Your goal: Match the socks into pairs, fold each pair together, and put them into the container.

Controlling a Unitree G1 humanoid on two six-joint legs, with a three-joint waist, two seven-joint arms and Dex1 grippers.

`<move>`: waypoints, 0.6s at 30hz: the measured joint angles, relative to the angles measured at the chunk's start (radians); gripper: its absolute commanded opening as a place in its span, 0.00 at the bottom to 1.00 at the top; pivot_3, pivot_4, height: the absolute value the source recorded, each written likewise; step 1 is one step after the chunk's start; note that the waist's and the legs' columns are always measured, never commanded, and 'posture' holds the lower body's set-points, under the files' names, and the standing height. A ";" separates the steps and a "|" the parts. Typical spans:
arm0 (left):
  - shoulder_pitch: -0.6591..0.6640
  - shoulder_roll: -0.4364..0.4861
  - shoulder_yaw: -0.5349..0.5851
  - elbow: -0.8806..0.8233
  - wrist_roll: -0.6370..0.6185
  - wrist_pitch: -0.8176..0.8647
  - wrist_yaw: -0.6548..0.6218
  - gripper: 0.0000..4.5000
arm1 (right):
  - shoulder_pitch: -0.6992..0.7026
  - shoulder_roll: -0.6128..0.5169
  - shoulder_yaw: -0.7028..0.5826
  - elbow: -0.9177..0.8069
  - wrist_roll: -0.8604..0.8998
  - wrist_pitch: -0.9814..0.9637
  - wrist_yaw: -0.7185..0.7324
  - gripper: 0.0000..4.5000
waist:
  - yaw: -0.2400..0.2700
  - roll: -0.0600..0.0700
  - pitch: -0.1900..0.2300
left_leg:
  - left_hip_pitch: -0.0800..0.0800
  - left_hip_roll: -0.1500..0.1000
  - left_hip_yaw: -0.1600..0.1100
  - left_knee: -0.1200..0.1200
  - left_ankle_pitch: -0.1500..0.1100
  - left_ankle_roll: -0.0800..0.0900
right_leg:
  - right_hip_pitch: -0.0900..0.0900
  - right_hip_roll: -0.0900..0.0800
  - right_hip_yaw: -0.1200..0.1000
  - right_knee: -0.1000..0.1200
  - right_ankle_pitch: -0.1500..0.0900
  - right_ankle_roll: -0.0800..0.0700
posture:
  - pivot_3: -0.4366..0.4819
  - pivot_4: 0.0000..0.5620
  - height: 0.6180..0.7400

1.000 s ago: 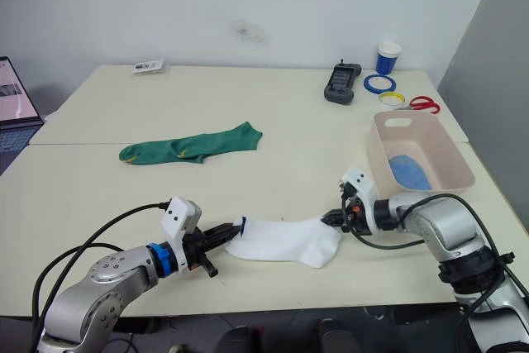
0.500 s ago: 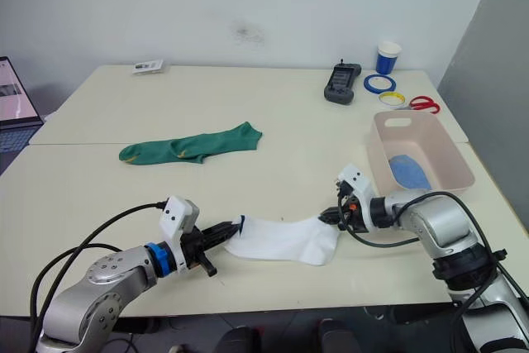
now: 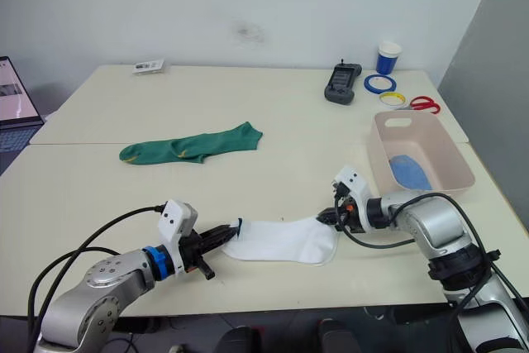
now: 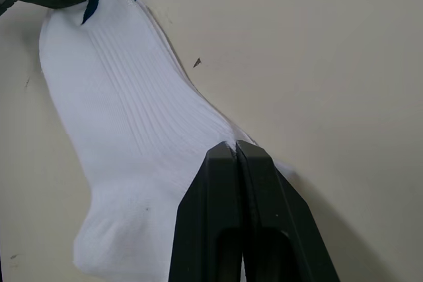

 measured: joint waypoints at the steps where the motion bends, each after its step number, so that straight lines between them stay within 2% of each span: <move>1: -0.001 0.000 0.000 0.004 0.000 -0.001 0.000 0.01 | 0.000 0.000 0.000 0.000 0.000 0.000 0.002 0.00 | 0.000 0.000 0.000 | 0.000 0.000 0.000 0.000 0.000 0.000 | 0.000 0.000 0.000 0.000 0.000 0.000 | 0.48 0.27 1.00; 18: -0.055 -0.006 -0.030 0.060 0.007 -0.023 -0.014 0.01 | 0.000 -0.009 0.000 0.001 0.000 0.003 0.011 0.00 | 0.000 0.000 0.000 | 0.000 0.000 0.000 0.000 0.000 0.000 | 0.000 0.000 0.000 0.000 0.000 0.000 | 0.48 0.27 1.00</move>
